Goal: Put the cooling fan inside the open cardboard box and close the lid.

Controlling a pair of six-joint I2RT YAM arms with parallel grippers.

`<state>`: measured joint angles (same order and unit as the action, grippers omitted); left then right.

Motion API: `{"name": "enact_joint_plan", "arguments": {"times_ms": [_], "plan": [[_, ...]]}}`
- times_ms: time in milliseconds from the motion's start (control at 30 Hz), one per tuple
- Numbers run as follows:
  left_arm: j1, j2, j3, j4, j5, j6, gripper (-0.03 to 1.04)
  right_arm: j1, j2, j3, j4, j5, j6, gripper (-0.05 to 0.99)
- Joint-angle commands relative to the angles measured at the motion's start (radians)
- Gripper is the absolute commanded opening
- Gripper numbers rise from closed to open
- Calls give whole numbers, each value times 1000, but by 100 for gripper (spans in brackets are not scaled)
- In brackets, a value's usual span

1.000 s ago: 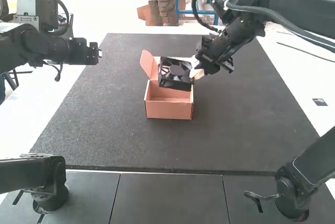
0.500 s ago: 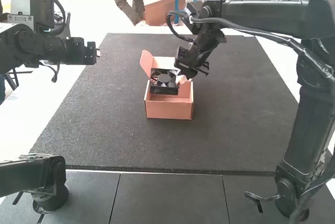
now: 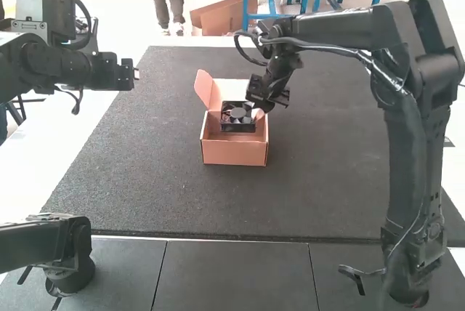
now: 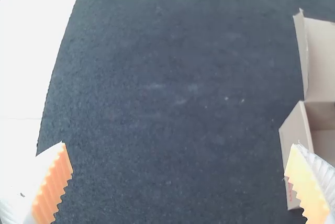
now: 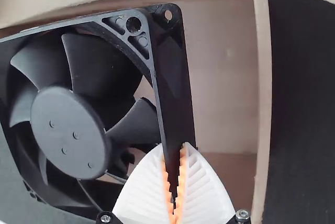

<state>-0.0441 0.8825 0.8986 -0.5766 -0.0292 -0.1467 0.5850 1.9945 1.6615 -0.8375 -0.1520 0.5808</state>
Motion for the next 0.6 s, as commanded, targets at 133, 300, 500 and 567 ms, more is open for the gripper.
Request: {"name": "enact_joint_plan", "arguments": {"times_ms": [133, 300, 500, 567], "plan": [[-3, -17, 25, 9, -6, 4, 97, 7, 41, 49, 8, -6, -32, -1], [-3, -14, 25, 15, -6, 4, 97, 7, 66, 49, 6, -23, -44, -1], [-3, -5, 31, 29, -6, 6, 97, 3, 82, 81, -9, -61, -90, 32], [-3, 6, 36, 32, -5, 6, 97, -1, 82, 104, -29, -77, -104, 47]]}}
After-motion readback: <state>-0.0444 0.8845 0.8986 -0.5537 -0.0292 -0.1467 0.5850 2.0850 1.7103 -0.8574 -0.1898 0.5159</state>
